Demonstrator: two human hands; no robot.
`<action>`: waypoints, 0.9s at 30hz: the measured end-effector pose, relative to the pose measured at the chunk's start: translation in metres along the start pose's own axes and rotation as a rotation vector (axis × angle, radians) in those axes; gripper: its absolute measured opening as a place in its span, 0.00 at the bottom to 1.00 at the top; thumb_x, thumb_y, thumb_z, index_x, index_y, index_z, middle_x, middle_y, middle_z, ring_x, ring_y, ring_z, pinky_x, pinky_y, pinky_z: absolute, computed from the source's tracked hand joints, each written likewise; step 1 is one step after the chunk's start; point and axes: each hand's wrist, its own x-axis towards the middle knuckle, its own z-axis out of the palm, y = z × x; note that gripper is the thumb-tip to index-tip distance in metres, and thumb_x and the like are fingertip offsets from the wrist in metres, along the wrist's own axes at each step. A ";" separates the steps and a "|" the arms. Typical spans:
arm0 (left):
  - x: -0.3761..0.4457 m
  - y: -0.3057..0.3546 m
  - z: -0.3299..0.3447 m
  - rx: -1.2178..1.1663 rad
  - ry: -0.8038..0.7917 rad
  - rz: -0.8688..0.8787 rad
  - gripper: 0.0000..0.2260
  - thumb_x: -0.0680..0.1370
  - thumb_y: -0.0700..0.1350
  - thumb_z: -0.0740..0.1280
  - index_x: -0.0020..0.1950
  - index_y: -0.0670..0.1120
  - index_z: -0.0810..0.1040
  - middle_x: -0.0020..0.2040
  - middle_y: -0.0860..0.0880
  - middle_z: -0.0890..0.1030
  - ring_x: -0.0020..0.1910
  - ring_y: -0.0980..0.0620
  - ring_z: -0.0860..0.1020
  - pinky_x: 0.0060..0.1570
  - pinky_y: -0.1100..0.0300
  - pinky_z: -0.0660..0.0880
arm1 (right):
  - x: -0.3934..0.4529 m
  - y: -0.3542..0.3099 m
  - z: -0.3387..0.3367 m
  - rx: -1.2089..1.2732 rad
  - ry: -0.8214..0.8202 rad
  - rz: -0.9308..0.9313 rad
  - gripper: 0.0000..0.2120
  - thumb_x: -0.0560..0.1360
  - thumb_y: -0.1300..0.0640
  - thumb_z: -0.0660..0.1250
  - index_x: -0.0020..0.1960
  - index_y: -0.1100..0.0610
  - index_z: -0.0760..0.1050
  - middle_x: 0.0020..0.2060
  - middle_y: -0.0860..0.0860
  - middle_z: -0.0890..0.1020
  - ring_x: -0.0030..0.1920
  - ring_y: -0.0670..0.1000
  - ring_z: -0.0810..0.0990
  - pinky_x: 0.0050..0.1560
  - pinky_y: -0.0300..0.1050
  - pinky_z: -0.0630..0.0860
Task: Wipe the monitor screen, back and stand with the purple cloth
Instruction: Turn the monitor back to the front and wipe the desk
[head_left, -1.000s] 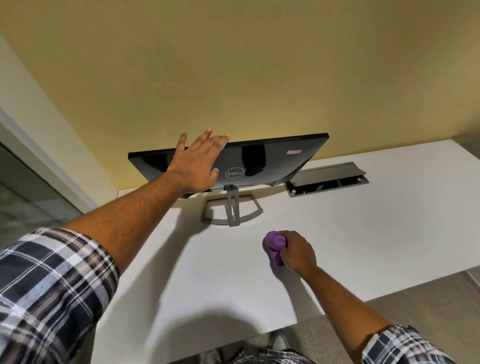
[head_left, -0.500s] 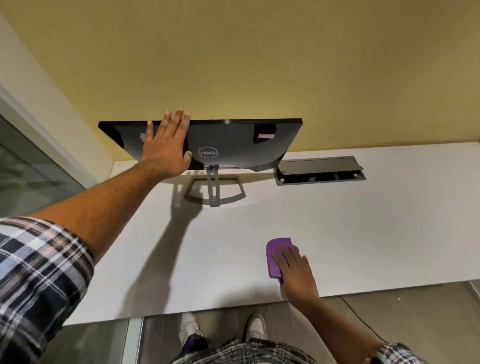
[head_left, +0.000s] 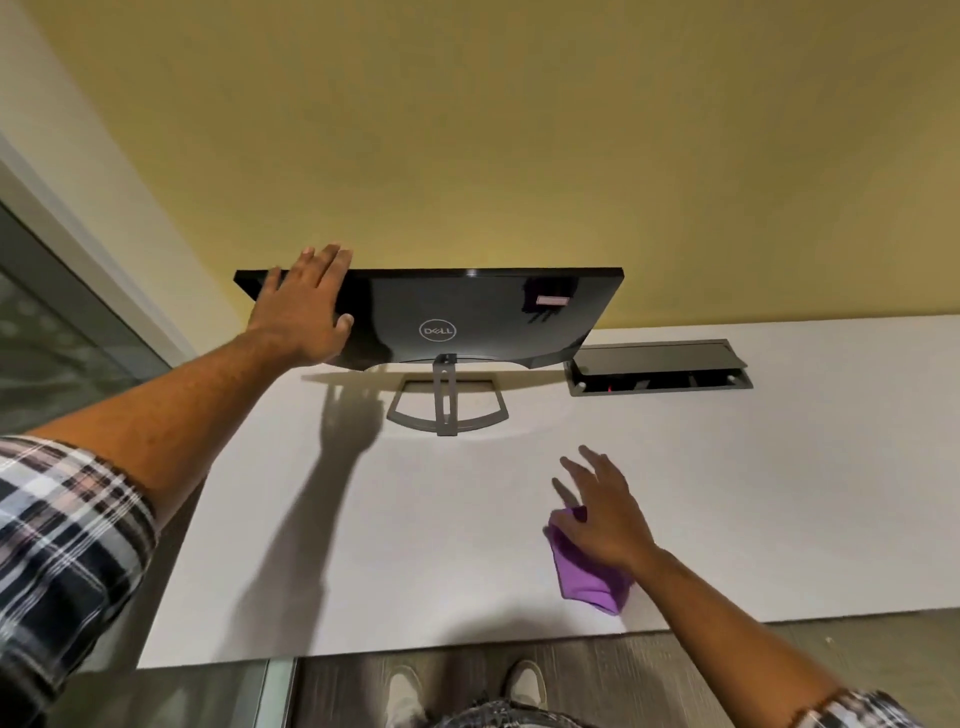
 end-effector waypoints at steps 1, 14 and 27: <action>0.001 -0.008 0.000 -0.013 0.005 -0.017 0.39 0.80 0.52 0.64 0.83 0.49 0.43 0.83 0.48 0.47 0.82 0.44 0.48 0.77 0.39 0.51 | 0.013 -0.011 -0.010 0.024 0.062 0.005 0.34 0.78 0.42 0.72 0.80 0.46 0.65 0.83 0.47 0.59 0.83 0.56 0.57 0.77 0.53 0.64; -0.007 -0.083 0.014 -0.154 0.087 -0.072 0.35 0.81 0.49 0.65 0.83 0.44 0.50 0.83 0.44 0.53 0.82 0.43 0.48 0.79 0.46 0.51 | 0.124 -0.136 -0.139 0.007 0.670 0.047 0.35 0.81 0.49 0.68 0.83 0.56 0.59 0.85 0.55 0.52 0.84 0.57 0.50 0.81 0.60 0.57; -0.027 -0.061 0.011 -0.360 0.178 -0.176 0.25 0.84 0.54 0.59 0.78 0.44 0.63 0.78 0.43 0.65 0.81 0.46 0.53 0.74 0.46 0.60 | 0.140 -0.114 -0.143 -0.149 0.527 0.012 0.38 0.84 0.44 0.62 0.85 0.59 0.49 0.85 0.54 0.49 0.85 0.56 0.42 0.83 0.55 0.53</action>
